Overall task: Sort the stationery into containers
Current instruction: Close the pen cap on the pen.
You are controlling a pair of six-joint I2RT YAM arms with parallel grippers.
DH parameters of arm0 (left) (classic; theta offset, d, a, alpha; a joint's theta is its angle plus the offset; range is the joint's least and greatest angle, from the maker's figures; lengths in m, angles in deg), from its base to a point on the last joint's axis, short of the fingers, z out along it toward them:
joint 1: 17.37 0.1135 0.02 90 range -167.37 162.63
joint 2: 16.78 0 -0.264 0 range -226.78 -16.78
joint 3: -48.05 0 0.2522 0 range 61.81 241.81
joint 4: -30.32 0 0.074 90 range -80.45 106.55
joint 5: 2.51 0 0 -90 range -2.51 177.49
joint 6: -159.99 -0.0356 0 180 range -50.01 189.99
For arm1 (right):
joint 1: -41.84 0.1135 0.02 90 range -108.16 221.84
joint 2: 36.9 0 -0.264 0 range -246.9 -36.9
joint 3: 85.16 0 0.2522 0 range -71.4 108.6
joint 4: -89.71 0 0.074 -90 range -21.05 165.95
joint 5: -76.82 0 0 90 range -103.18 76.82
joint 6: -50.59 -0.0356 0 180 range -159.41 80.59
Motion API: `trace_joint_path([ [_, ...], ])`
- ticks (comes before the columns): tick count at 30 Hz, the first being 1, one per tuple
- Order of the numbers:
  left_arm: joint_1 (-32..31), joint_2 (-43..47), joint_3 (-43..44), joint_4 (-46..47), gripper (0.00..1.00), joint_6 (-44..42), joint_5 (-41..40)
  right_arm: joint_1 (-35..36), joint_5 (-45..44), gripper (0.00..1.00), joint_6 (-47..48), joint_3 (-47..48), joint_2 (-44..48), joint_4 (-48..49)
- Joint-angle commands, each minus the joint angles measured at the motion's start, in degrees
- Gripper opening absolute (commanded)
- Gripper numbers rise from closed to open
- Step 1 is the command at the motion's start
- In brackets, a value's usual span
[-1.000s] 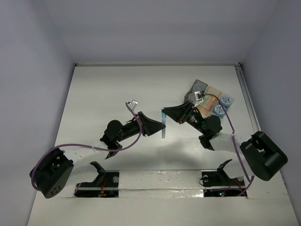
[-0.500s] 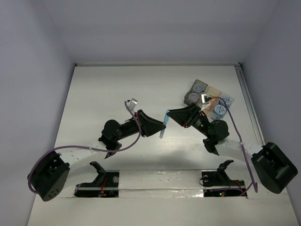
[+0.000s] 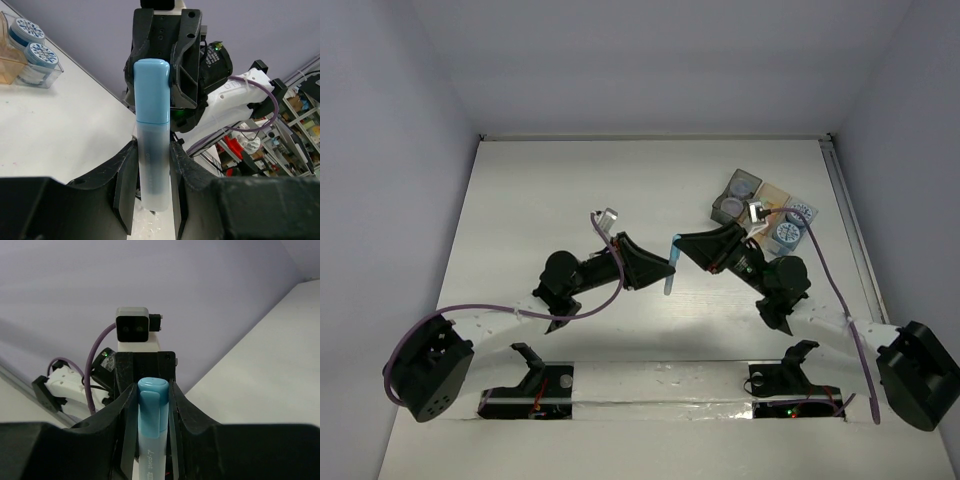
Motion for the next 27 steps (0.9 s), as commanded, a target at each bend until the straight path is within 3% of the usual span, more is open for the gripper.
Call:
trace_joint_path([
  [1, 3.03, 1.54, 7.05, 24.54, 0.00, -1.19, -9.53, 5.41, 9.14, 0.00, 8.31, 0.29, 3.21, -21.33],
  [9, 4.70, 1.54, 11.08, 22.87, 0.00, -0.92, -7.42, 8.23, 6.85, 0.00, 14.91, 0.99, 2.61, -36.62],
  [17, 8.83, 5.67, 13.11, 16.36, 0.00, -3.56, -5.85, 9.55, 5.61, 0.00, 15.62, -1.99, 5.33, -41.30],
  [23, 12.00, 6.99, 13.29, 15.66, 0.00, -2.69, -4.79, 9.55, 4.74, 0.00, 15.53, -4.46, 9.01, -45.78],
  [27, 12.00, 4.44, 13.64, 19.43, 0.00, 0.11, -3.38, 9.55, 6.05, 0.00, 14.48, -4.19, 6.32, -43.26],
])
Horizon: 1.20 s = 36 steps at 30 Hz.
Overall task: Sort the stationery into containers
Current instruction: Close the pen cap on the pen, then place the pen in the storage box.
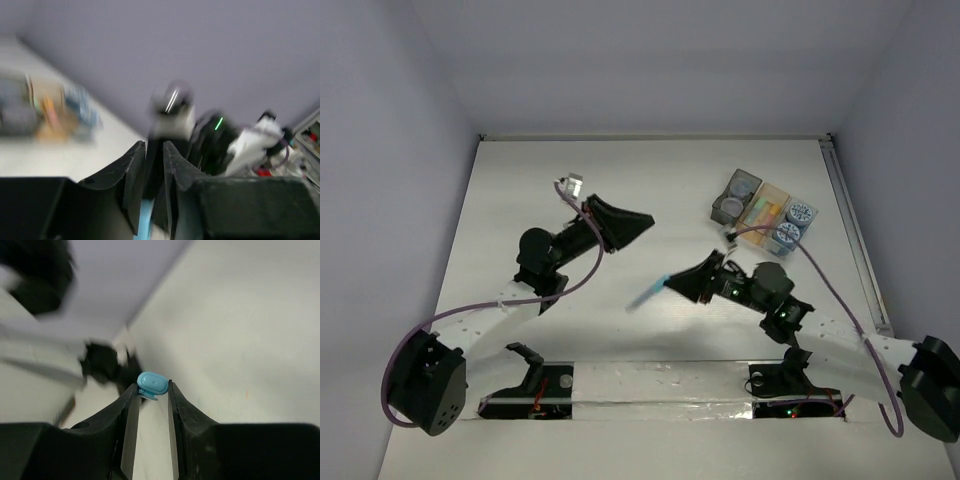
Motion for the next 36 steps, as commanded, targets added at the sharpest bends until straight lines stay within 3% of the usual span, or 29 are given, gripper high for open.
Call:
trace_joint_path([
  [1, 0.89, 1.23, 7.35, 26.40, 0.00, 3.01, -7.44, 3.54, 12.52, 0.00, 0.84, -3.14, -5.31, -14.00],
  [10, 0.89, -0.10, 4.19, 25.45, 0.00, 2.41, -7.09, 3.54, 2.71, 0.00, -0.14, -0.34, 2.85, -13.80],
  [12, 0.89, -0.19, 3.14, 22.29, 0.00, 1.44, -7.53, 3.54, -0.99, 0.00, 2.14, 2.12, 3.56, -19.66],
  [18, 0.89, 2.09, -3.62, 15.53, 0.03, -0.58, -8.76, 1.71, -23.13, 0.00, 11.27, 12.92, 4.27, -36.27],
  [21, 0.89, 5.87, -8.27, 10.61, 0.18, -2.60, -10.51, -3.64, -31.14, 0.00, 15.41, 19.15, 2.60, -43.84],
  [26, -0.16, 15.69, -13.04, -2.02, 0.33, -6.29, -13.67, -21.72, -29.40, 0.00, 19.11, 25.33, -0.82, -48.36],
  [28, -0.69, 19.05, -13.92, -6.70, 0.41, -8.74, -14.47, -25.18, -30.18, 0.00, 21.31, 29.01, -4.06, -50.89],
  [29, -0.69, 22.46, -13.92, -11.94, 0.55, -9.63, -15.26, -26.41, -32.01, 0.00, 22.10, 30.33, -5.21, -51.69],
  [34, -1.22, 31.71, -14.97, -25.69, 0.69, -13.33, -18.60, -34.41, -34.14, 0.00, 24.30, 36.31, -11.98, -54.42],
  [35, -1.22, 34.42, -15.41, -28.40, 0.99, -14.20, -18.95, -35.47, -33.53, 0.00, 24.39, 37.02, -14.08, -54.60],
  [36, -1.22, 35.58, -16.37, -29.56, 0.99, -14.56, -19.65, -36.44, -32.83, 0.00, 24.48, 37.81, -15.06, -54.95],
])
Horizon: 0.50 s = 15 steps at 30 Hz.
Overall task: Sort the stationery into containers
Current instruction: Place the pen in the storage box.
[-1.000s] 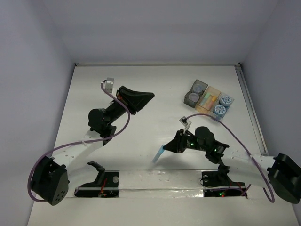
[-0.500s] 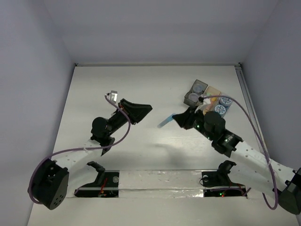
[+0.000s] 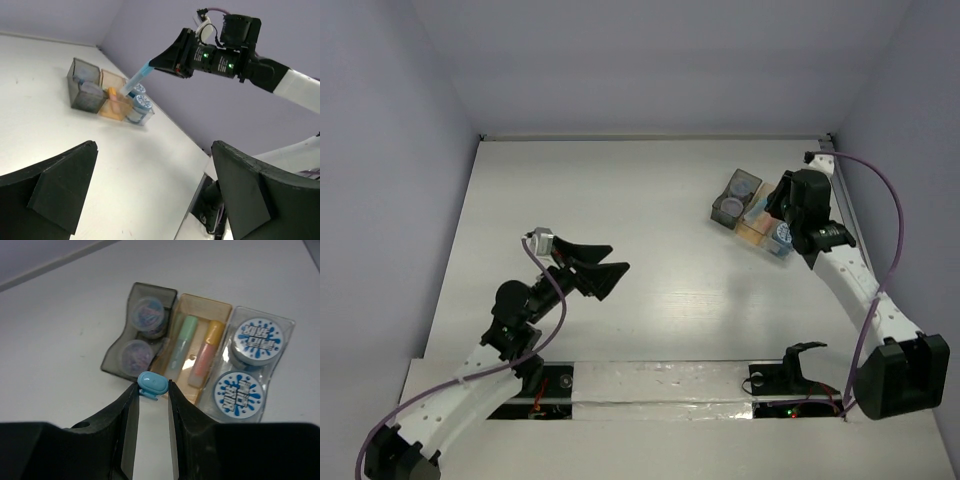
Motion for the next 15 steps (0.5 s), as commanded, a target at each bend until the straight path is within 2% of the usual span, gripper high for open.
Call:
trace_joint_path([
  [1, -0.23, 4.83, -2.20, -9.50, 0.99, -4.13, -3.33, -3.96, -1.00, 0.00, 2.82, 4.68, -3.09, -2.36],
  [7, -0.23, 8.53, -4.31, -12.77, 0.99, -6.42, -4.83, -5.91, -0.91, 0.00, 3.78, 9.16, -11.52, -2.97],
  [15, -0.23, 6.86, -4.57, -11.19, 0.99, -7.39, -4.39, -7.14, 6.56, 0.00, 4.14, 16.81, -23.48, -7.80],
])
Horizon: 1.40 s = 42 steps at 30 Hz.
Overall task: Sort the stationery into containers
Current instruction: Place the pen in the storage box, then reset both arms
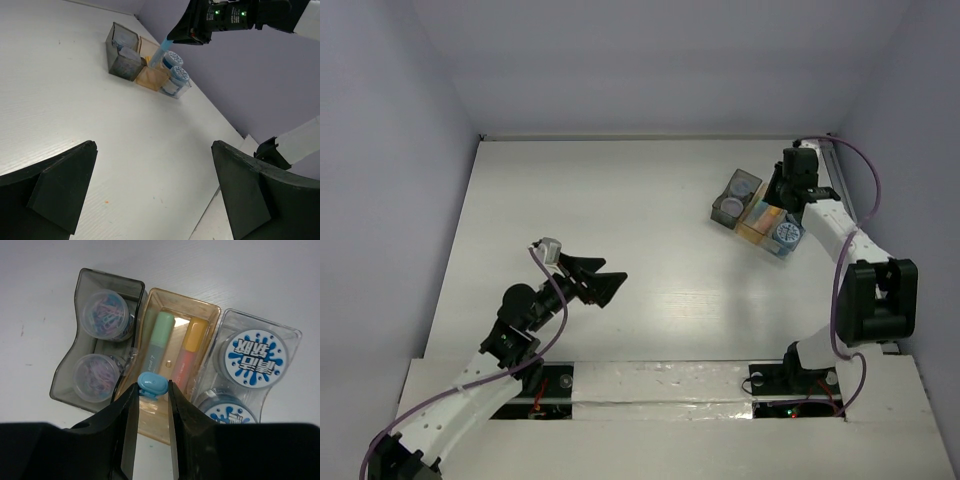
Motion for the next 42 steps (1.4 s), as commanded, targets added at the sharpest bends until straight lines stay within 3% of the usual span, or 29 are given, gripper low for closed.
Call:
trace_joint_path([
  [1, -0.23, -0.70, -0.01, 2.48, 0.99, -1.58, -0.39, -0.32, 3.02, 0.03, 0.95, 5.74, -3.76, -2.87],
  [3, -0.23, -1.05, -0.01, 2.83, 0.99, -1.58, -0.48, -0.85, 2.58, 0.24, 0.68, 7.86, -5.79, -4.97],
  [4, -0.23, -1.14, 0.17, 2.92, 0.99, -1.49, -0.39, -0.85, 1.97, 0.53, 0.42, 8.91, -6.67, -5.33],
  [6, -0.23, -1.40, 0.61, 3.27, 0.99, -1.14, -0.21, -0.85, 1.87, 0.79, 0.42, 11.03, -8.52, -6.12],
  [10, -0.23, -1.67, 1.40, 3.36, 0.99, -0.87, -0.39, -0.85, 0.82, 0.93, -0.37, 12.62, -8.18, -6.04],
  [13, -0.23, -1.67, 2.01, 3.27, 0.99, -0.70, -0.83, -0.85, 1.26, 0.94, -0.64, 11.30, -3.97, -4.02],
  [17, -0.23, -2.28, 3.86, 3.27, 0.99, -0.44, -1.88, -0.85, 11.41, 0.87, -1.86, 3.50, 8.14, 4.05],
  [19, -0.23, -2.72, 5.52, 3.09, 0.99, -0.43, -2.41, -0.85, 16.88, 0.52, -4.14, -3.60, 17.86, 10.47],
  [20, -0.23, -3.42, 6.23, 2.40, 0.99, -0.43, -2.67, -0.85, 21.26, 0.18, -5.11, -5.56, 21.06, 12.23],
  [21, -0.23, -3.77, 7.02, 2.04, 0.99, -0.52, -2.85, -0.85, 23.30, 0.00, -6.25, -7.14, 24.22, 14.16],
  [24, -0.23, -4.57, 10.88, -0.59, 0.99, -1.40, -4.07, -0.85, 31.31, 0.00, -8.54, -12.60, 38.19, 18.81],
  [27, -0.23, -4.66, 14.40, -1.83, 0.99, -0.88, -4.52, -0.85, 31.76, 0.00, -10.12, -14.01, 50.24, 17.88],
  [28, -0.23, -4.57, 16.24, -1.92, 0.99, -0.79, -4.43, -0.85, 31.32, 0.01, -10.48, -14.28, 52.88, 17.78],
  [30, -0.23, -4.22, 18.35, -3.23, 0.99, -1.22, -4.61, -0.85, 30.09, 0.17, -10.74, -14.72, 58.93, 15.52],
  [31, -0.23, -4.04, 20.54, -4.02, 0.99, -1.57, -4.96, -0.85, 29.65, 0.45, -10.83, -14.80, 60.36, 14.89],
  [32, -0.23, -3.69, 21.69, -5.85, 0.99, -2.01, -5.39, -0.85, 28.26, 0.60, -10.74, -14.81, 61.51, 13.84],
  [33, -0.23, -3.43, 22.83, -7.09, 0.99, -2.36, -6.88, -0.85, 27.46, 0.88, -10.66, -14.20, 62.91, 11.48],
  [34, -0.23, -3.25, 24.85, -8.06, 0.99, -3.32, -7.50, -0.85, 26.41, 0.99, -10.31, -13.93, 63.36, 10.32],
  [38, -0.23, -2.03, 28.03, -13.15, 0.99, -4.74, -10.14, -0.85, 20.52, 1.00, -9.08, -12.96, 63.45, 4.61],
  [42, -0.23, -0.70, 27.77, -15.89, 0.99, -4.74, -12.33, -0.85, 23.14, 1.00, -9.07, -14.54, 62.23, 3.37],
])
